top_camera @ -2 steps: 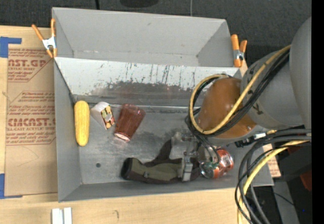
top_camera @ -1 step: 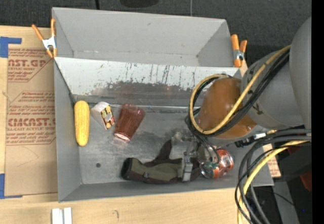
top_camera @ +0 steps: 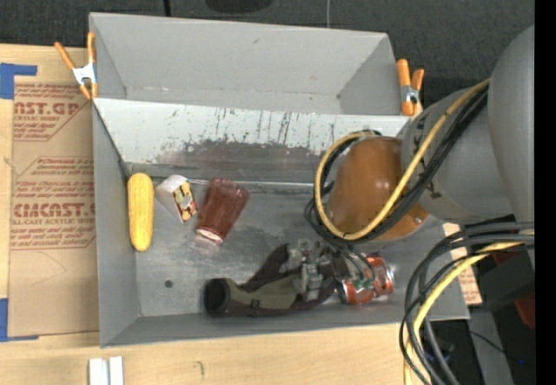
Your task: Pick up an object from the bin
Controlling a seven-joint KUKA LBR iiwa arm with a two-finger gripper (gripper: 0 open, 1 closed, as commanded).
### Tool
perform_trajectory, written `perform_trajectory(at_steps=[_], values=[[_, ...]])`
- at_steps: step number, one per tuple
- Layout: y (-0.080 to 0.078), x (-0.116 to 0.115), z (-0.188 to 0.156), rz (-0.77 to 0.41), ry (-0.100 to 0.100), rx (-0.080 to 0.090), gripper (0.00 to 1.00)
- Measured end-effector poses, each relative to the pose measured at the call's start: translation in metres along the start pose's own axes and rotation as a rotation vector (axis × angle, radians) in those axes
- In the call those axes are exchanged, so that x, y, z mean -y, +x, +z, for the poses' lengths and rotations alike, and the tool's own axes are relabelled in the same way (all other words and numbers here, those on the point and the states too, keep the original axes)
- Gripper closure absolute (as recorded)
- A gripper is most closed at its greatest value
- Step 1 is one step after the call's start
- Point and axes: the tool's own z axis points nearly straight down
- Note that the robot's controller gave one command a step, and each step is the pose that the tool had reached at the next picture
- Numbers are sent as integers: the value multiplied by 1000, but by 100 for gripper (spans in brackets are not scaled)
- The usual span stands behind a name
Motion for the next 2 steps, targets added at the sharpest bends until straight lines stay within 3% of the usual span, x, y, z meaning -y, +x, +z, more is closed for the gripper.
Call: perform_trajectory(at_steps=[2], values=[[0, 0, 0, 0, 0, 0, 100]])
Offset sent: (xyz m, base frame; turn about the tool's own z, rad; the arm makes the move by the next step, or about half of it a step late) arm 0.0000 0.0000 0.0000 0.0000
